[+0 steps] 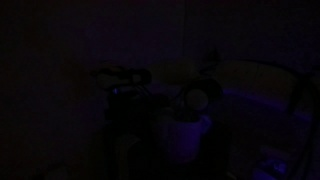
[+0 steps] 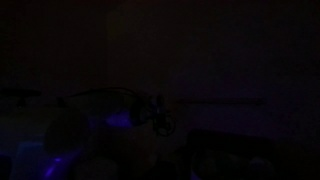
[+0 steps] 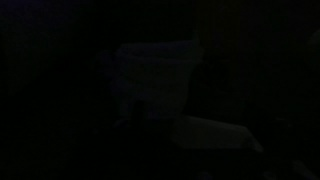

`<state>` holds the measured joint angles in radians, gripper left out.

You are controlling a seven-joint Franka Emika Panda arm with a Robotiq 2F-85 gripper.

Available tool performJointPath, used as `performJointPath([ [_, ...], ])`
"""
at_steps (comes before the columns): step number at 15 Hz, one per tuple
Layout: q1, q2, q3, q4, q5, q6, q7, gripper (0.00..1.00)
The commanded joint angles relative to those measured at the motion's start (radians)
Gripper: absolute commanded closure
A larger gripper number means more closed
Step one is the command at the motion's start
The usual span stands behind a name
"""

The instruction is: Remove the cloth from the laundry basket

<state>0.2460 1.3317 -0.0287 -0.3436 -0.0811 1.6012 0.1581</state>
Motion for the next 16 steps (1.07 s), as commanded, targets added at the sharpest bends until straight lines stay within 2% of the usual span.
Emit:
performJointPath([
  [1, 0.003, -0.082, -0.012, 0.001, 0.005, -0.018, 0.112, 0.00],
  [8, 0.015, -0.182, -0.059, -0.009, 0.000, -0.094, 0.452, 0.00],
  [14, -0.029, -0.204, -0.036, -0.009, 0.045, -0.138, 0.714, 0.00],
  [15, -0.009, -0.190, -0.048, -0.013, 0.013, -0.110, 0.637, 0.00],
  [16, -0.015, -0.192, -0.047, -0.013, 0.017, -0.110, 0.663, 0.00],
])
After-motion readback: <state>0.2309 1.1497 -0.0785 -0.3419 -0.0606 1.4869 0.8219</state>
